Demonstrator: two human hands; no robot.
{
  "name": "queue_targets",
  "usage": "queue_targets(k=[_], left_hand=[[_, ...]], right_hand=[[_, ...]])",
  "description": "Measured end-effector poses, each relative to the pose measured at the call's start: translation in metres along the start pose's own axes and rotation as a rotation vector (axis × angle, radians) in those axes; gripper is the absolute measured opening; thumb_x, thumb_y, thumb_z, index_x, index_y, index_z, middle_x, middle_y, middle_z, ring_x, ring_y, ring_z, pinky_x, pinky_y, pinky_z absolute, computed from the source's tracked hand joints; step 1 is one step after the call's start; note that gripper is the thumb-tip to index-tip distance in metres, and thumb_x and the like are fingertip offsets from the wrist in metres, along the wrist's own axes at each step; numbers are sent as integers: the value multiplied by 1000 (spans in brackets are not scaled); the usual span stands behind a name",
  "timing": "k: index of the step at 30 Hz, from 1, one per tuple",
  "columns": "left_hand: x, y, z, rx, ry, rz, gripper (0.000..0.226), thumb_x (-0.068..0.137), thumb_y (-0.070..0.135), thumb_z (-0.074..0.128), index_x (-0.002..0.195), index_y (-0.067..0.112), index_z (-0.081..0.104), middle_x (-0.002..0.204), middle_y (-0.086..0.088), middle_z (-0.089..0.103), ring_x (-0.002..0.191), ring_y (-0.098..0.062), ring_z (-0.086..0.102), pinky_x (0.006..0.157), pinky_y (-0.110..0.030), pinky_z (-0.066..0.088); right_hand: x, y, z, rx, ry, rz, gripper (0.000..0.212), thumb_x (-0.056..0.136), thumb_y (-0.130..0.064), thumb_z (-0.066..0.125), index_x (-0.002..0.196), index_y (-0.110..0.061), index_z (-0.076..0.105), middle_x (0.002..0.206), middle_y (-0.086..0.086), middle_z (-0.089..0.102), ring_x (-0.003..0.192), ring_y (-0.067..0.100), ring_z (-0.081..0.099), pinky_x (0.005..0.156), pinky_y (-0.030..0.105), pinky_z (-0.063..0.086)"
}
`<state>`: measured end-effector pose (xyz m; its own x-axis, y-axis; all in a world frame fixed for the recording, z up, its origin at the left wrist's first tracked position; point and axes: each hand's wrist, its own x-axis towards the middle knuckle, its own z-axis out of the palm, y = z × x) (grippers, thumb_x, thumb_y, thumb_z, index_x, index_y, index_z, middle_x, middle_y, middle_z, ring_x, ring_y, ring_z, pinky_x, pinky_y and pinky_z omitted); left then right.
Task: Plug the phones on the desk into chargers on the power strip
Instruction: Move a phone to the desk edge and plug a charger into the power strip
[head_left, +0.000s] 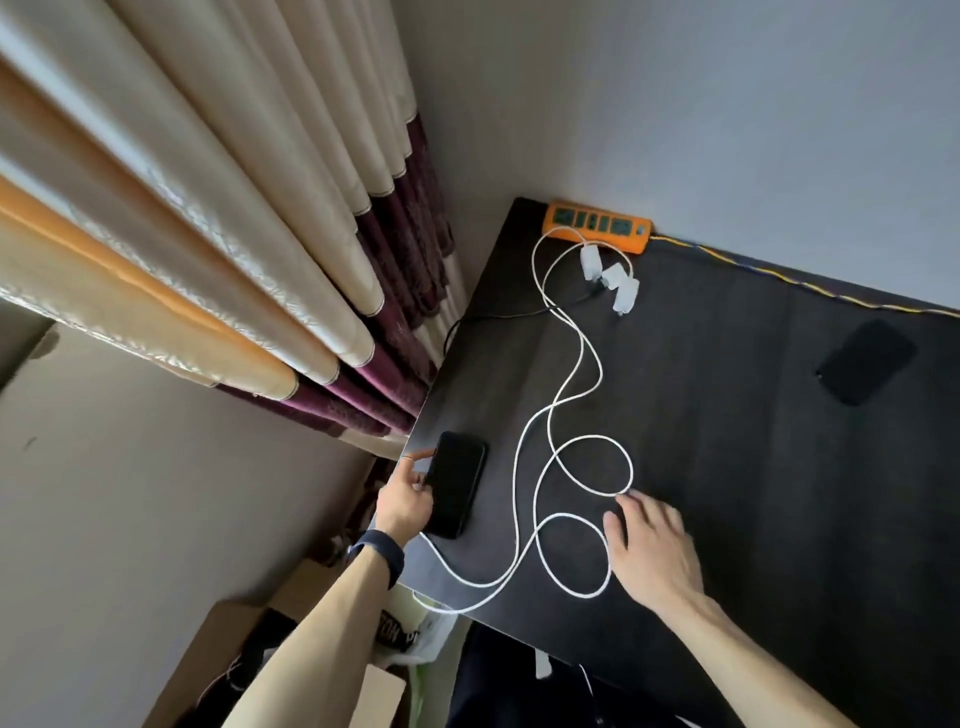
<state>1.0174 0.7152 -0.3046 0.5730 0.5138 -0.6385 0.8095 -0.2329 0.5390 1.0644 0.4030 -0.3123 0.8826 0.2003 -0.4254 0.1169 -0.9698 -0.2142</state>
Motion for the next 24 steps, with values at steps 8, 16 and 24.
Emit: queue_targets(k=[8, 16, 24], left_hand=[[9, -15, 2, 374, -84, 228, 80, 77, 30, 74, 146, 24, 35, 130, -11, 49, 124, -29, 48, 100, -35, 43], [4, -19, 19, 652, -63, 266, 93, 81, 38, 71, 154, 35, 14, 145, -6, 23, 133, -29, 25, 97, -43, 49], [0, -25, 27, 604, -40, 249, 90, 81, 31, 70, 154, 32, 18, 144, -9, 27, 129, -33, 27, 101, -45, 46]], right_hand=[[-18, -98, 35, -181, -82, -596, 46, 89, -49, 50, 133, -35, 56, 153, 2, 46, 145, 30, 36, 111, 51, 38], [-2, -68, 53, -321, -293, -615, 23, 84, -9, 66, 101, -23, 59, 152, 9, 32, 151, 30, 17, 114, 64, 26], [-5, 3, 19, -367, -260, -492, 10, 95, -17, 59, 104, -23, 59, 160, 4, 26, 151, 28, 16, 119, 60, 20]])
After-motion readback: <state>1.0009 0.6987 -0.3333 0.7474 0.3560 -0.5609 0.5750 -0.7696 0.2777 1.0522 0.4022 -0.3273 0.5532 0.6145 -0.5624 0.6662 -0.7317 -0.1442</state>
